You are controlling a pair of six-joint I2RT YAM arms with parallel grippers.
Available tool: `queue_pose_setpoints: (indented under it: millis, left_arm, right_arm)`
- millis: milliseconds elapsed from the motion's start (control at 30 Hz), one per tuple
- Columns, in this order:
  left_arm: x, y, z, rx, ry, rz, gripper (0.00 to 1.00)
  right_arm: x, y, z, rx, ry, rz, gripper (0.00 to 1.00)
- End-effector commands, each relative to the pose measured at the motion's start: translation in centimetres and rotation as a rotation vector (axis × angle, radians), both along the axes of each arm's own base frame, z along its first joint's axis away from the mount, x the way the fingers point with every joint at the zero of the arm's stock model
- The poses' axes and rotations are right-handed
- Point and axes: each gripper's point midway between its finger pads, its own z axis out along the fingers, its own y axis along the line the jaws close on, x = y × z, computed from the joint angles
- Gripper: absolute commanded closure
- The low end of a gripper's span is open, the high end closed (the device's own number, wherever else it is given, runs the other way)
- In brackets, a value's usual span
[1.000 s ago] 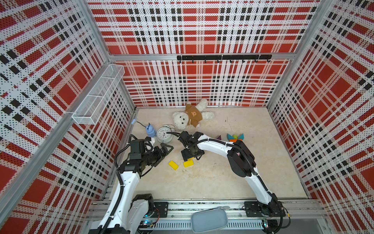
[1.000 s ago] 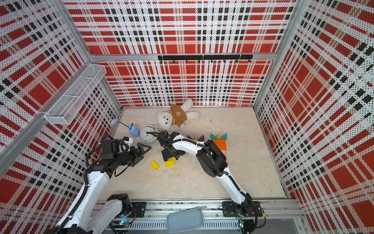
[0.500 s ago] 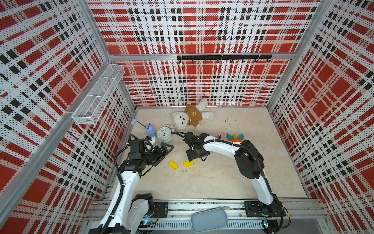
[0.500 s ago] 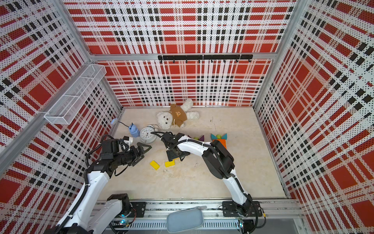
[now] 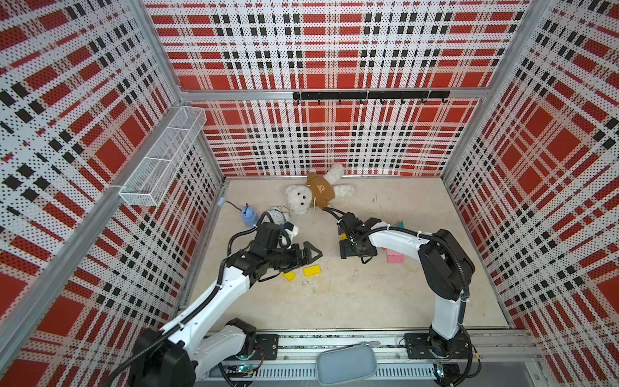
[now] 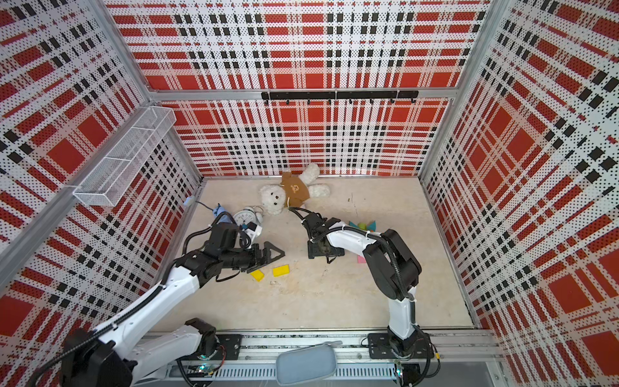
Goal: Assemble a carrot with building blocks
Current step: Assemble the building block at the center of the board.
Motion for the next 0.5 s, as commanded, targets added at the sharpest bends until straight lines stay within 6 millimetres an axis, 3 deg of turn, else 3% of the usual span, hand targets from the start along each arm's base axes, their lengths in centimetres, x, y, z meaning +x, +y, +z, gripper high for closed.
queue_pose_setpoints:
  millis: [0,467]
  left_arm:
    - [1.3,-0.4,0.3,0.019,-0.042,-0.001,0.00]
    - [1.3,0.4,-0.7,0.009,-0.021,0.035,0.00]
  right_arm:
    - [0.8,0.9,0.5,0.057,-0.039,-0.014,0.13]
    - [1.5,0.9,-0.7,0.076,-0.014,-0.056,0.11]
